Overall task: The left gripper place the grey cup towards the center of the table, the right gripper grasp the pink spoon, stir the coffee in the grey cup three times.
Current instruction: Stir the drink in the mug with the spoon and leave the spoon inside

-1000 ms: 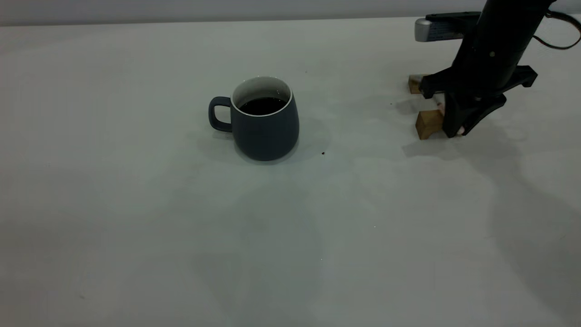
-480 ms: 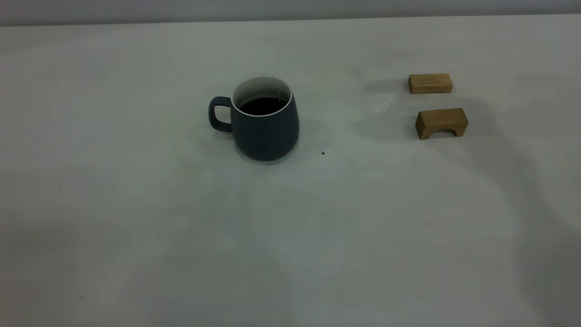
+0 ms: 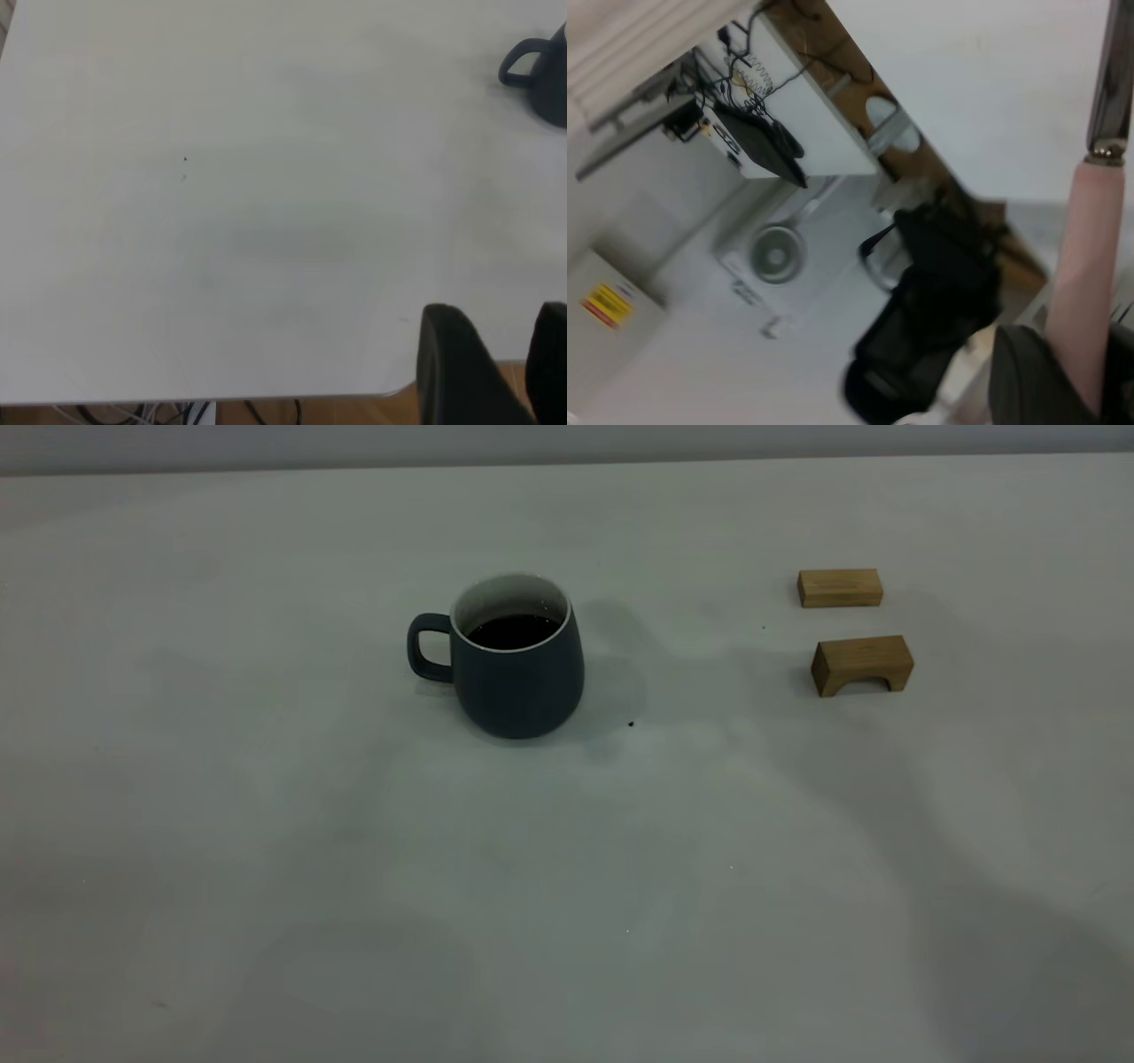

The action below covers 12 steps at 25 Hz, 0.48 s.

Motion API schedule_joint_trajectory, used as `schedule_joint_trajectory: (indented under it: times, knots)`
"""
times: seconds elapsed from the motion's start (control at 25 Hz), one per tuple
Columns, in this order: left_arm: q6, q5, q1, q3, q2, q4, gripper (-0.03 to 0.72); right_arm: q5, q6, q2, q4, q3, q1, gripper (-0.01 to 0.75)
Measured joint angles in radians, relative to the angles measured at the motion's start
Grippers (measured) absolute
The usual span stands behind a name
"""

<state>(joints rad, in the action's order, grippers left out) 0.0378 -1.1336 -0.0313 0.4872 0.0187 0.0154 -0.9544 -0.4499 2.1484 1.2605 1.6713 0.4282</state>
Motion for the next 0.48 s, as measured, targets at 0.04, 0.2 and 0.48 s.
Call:
schedule_joint_trajectory:
  times: [0.04, 0.2, 0.48]
  knots:
    - [0.000, 0.000, 0.000, 0.000, 0.000, 0.000, 0.270, 0.012, -0.066, 0.001, 0.002, 0.000, 0.018, 0.147]
    - [0.000, 0.000, 0.000, 0.000, 0.000, 0.000, 0.270, 0.060, -0.263, 0.020, 0.026, 0.000, 0.071, 0.147]
    - [0.000, 0.000, 0.000, 0.000, 0.000, 0.000, 0.270, 0.107, -0.354, 0.173, 0.152, 0.000, 0.051, 0.147]
